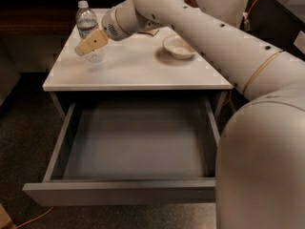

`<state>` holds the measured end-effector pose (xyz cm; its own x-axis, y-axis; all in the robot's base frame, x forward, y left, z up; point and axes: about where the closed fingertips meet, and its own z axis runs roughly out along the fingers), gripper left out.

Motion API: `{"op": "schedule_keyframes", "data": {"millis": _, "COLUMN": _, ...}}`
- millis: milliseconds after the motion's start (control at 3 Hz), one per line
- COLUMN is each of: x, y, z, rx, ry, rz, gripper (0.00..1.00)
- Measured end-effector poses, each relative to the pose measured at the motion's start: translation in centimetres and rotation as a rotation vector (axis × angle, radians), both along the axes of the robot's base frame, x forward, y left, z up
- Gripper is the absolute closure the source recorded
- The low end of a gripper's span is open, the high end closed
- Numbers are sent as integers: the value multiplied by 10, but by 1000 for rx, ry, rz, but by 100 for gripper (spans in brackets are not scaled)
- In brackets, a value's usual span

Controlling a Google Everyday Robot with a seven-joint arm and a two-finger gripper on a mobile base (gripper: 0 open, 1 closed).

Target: Place water bottle into top drawer

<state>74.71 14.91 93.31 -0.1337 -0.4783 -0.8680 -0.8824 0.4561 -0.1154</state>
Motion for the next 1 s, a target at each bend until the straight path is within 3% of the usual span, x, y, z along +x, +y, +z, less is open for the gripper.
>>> {"op": "schedule_keyframes", "data": {"millis": 667, "x": 44, "y": 17, "z": 9, "rx": 79, "ry": -26, "rz": -35, "gripper": 0}}
{"op": "schedule_keyframes", "data": {"millis": 1000, "x": 53, "y": 26, "z": 10, "rx": 96, "ry": -22, "rz": -44, "gripper": 0}}
